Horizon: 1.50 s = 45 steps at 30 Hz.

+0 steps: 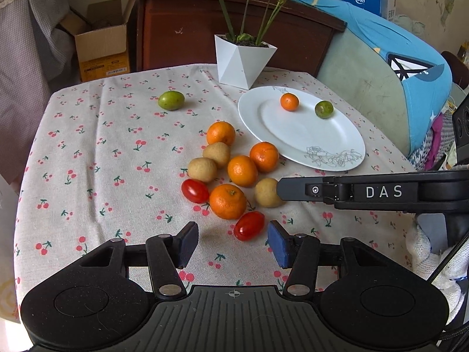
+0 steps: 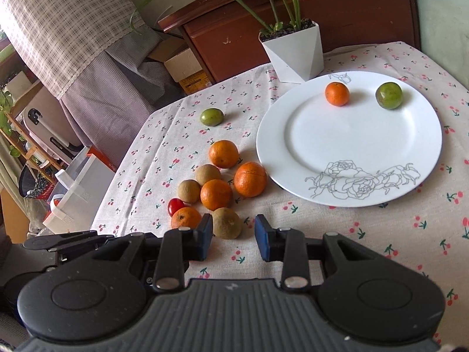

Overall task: Organize fruits
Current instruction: 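Grasp a red cherry tomato with the left tool while the right tool grasps a brown fruit, then carry the tomato and brown fruit onto the plate and open both tools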

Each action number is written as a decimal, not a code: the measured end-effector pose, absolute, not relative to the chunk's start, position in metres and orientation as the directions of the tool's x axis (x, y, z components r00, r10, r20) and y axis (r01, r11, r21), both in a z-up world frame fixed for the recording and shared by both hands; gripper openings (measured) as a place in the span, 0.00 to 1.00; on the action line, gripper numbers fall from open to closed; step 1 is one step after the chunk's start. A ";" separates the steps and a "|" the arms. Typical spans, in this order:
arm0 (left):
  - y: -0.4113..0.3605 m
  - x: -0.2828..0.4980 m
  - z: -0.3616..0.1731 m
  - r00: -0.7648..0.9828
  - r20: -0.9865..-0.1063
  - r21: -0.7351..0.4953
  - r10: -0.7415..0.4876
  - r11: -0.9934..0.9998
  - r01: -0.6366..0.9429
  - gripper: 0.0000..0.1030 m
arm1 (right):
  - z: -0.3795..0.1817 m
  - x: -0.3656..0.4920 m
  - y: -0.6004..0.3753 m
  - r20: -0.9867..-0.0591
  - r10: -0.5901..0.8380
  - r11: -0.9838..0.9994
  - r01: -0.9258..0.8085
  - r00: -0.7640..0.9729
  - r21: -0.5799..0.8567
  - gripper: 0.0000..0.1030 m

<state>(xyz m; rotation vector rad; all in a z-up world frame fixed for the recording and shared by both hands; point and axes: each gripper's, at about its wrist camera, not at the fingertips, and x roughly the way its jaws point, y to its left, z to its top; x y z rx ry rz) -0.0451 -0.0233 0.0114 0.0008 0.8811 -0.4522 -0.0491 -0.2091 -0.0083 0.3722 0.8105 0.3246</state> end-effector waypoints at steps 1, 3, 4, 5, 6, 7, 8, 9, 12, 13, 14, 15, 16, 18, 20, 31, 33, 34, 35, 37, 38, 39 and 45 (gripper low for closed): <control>-0.025 -0.045 0.010 0.545 -0.745 -0.186 -0.384 0.905 0.383 0.48 | -0.008 -0.049 -0.209 -0.639 0.417 0.888 -0.140 0.646 0.439 0.32; -0.028 -0.046 0.008 0.538 -0.748 -0.187 -0.388 0.901 0.390 0.47 | -0.008 -0.049 -0.208 -0.639 0.419 0.888 -0.143 0.645 0.437 0.32; -0.031 -0.047 0.007 0.541 -0.747 -0.181 -0.385 0.902 0.392 0.47 | -0.008 -0.049 -0.207 -0.639 0.420 0.888 -0.146 0.644 0.436 0.32; -0.033 -0.047 0.007 0.543 -0.747 -0.177 -0.384 0.902 0.394 0.45 | -0.008 -0.049 -0.206 -0.640 0.419 0.889 -0.149 0.644 0.432 0.32; -0.034 -0.048 0.006 0.546 -0.745 -0.173 -0.383 0.902 0.396 0.43 | -0.008 -0.049 -0.205 -0.640 0.418 0.891 -0.153 0.645 0.427 0.32; -0.036 -0.049 0.006 0.551 -0.742 -0.166 -0.382 0.901 0.401 0.42 | -0.008 -0.048 -0.204 -0.643 0.413 0.895 -0.156 0.645 0.419 0.33; -0.037 -0.049 0.006 0.555 -0.740 -0.159 -0.379 0.901 0.403 0.40 | -0.008 -0.048 -0.203 -0.645 0.411 0.897 -0.158 0.645 0.413 0.33; -0.039 -0.048 0.005 0.560 -0.739 -0.150 -0.375 0.901 0.406 0.39 | -0.009 -0.048 -0.202 -0.647 0.410 0.898 -0.161 0.643 0.409 0.33; -0.042 -0.047 0.004 0.569 -0.737 -0.132 -0.365 0.903 0.409 0.36 | -0.010 -0.047 -0.198 -0.654 0.401 0.906 -0.168 0.642 0.389 0.33; -0.043 -0.047 0.004 0.573 -0.736 -0.127 -0.361 0.904 0.408 0.36 | -0.010 -0.047 -0.197 -0.657 0.394 0.910 -0.171 0.643 0.378 0.33; -0.043 -0.047 0.004 0.577 -0.734 -0.123 -0.359 0.905 0.406 0.34 | -0.010 -0.047 -0.195 -0.659 0.390 0.913 -0.174 0.643 0.370 0.33; -0.043 -0.047 0.003 0.581 -0.732 -0.119 -0.356 0.906 0.405 0.34 | -0.010 -0.046 -0.194 -0.661 0.386 0.915 -0.175 0.643 0.364 0.33; -0.044 -0.048 0.003 0.586 -0.729 -0.111 -0.353 0.906 0.408 0.34 | -0.011 -0.046 -0.193 -0.662 0.385 0.916 -0.177 0.643 0.361 0.33; -0.046 -0.049 0.003 0.590 -0.728 -0.097 -0.350 0.904 0.416 0.33 | -0.012 -0.045 -0.191 -0.665 0.384 0.917 -0.181 0.640 0.356 0.33; -0.045 -0.049 0.003 0.594 -0.726 -0.092 -0.347 0.905 0.416 0.29 | -0.012 -0.044 -0.189 -0.668 0.376 0.922 -0.186 0.642 0.341 0.33; -0.044 -0.050 0.002 0.591 -0.724 -0.096 -0.355 0.901 0.423 0.20 | -0.016 -0.043 -0.183 -0.671 0.387 0.920 -0.209 0.632 0.333 0.30; -0.044 -0.051 0.002 0.593 -0.723 -0.092 -0.354 0.900 0.426 0.19 | -0.016 -0.043 -0.182 -0.670 0.387 0.919 -0.210 0.633 0.333 0.29; -0.044 -0.051 0.002 0.593 -0.723 -0.094 -0.356 0.900 0.425 0.19 | -0.016 -0.043 -0.182 -0.669 0.392 0.917 -0.213 0.632 0.337 0.26; -0.044 -0.051 0.002 0.593 -0.722 -0.097 -0.357 0.900 0.425 0.18 | -0.016 -0.044 -0.182 -0.668 0.394 0.916 -0.211 0.631 0.341 0.25; -0.043 -0.053 0.004 0.593 -0.720 -0.100 -0.360 0.900 0.424 0.18 | -0.014 -0.044 -0.183 -0.666 0.389 0.918 -0.206 0.637 0.339 0.25; -0.044 -0.053 0.004 0.594 -0.719 -0.101 -0.360 0.900 0.424 0.18 | -0.013 -0.044 -0.184 -0.663 0.386 0.919 -0.202 0.642 0.339 0.25; -0.043 -0.054 0.005 0.594 -0.719 -0.102 -0.362 0.900 0.424 0.18 | -0.012 -0.044 -0.186 -0.657 0.388 0.917 -0.199 0.646 0.346 0.25; -0.039 -0.053 0.017 0.618 -0.694 -0.131 -0.370 0.908 0.397 0.18 | 0.001 -0.046 -0.194 -0.625 0.387 0.913 -0.188 0.678 0.361 0.25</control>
